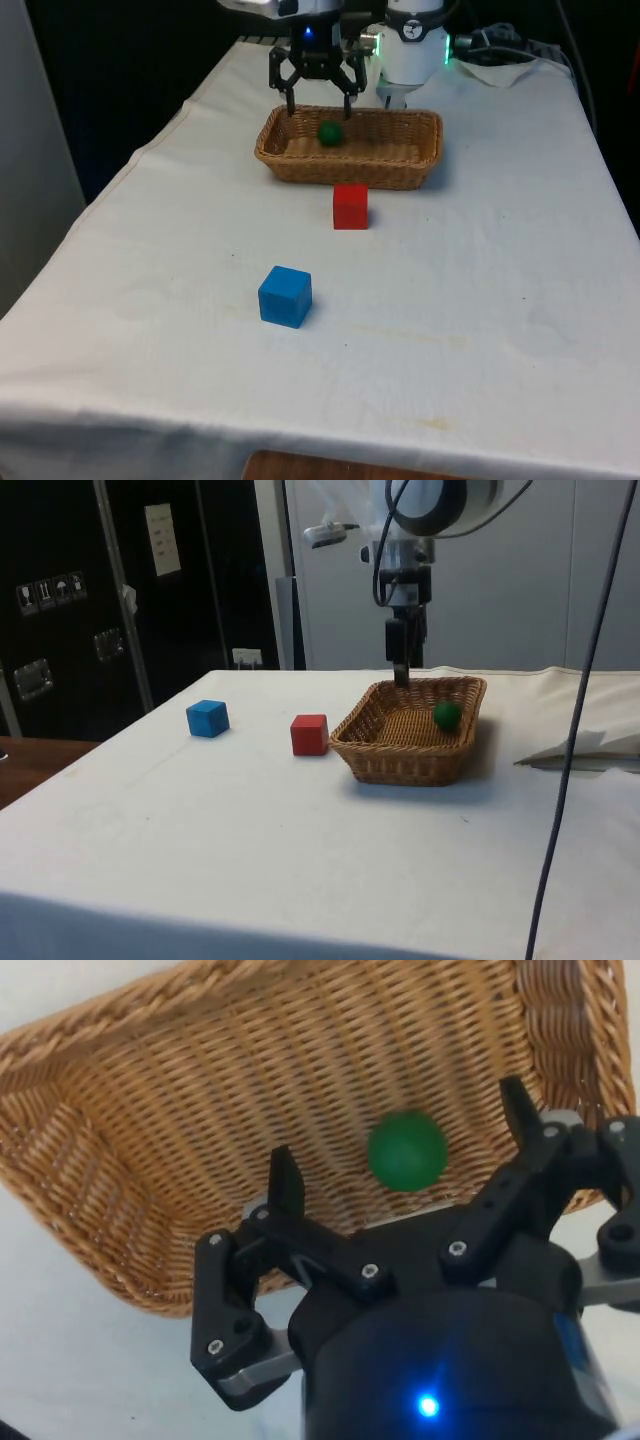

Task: Place all non-red objects into the basket.

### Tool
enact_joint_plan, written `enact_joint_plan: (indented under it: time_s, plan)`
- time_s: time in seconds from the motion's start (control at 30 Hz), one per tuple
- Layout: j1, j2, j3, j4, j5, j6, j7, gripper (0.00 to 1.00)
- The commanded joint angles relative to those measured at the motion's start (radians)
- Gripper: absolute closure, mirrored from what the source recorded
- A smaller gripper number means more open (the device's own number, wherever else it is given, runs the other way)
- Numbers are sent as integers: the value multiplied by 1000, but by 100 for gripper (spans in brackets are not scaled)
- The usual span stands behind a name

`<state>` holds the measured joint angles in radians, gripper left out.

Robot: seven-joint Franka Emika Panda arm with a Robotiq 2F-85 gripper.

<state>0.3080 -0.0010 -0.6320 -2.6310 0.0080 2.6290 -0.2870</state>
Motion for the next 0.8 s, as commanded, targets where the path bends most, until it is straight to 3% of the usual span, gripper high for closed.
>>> enact_joint_plan:
  time_s: [0.0, 0.13, 0.17, 0.4, 0.43, 0.77]
  plan:
    - [3, 13, 4, 12, -18, -5, 26, 0]
    - [4, 19, 22, 31, -24, -18, 48, 0]
    - [0, 3, 19, 15, -14, -9, 30, 0]
    - [5, 49, 58, 92, -15, -70, 83, 0]
    - [1, 43, 57, 85, -14, -61, 72, 0]
    - [5, 77, 95, 172, 9, -131, 98, 0]
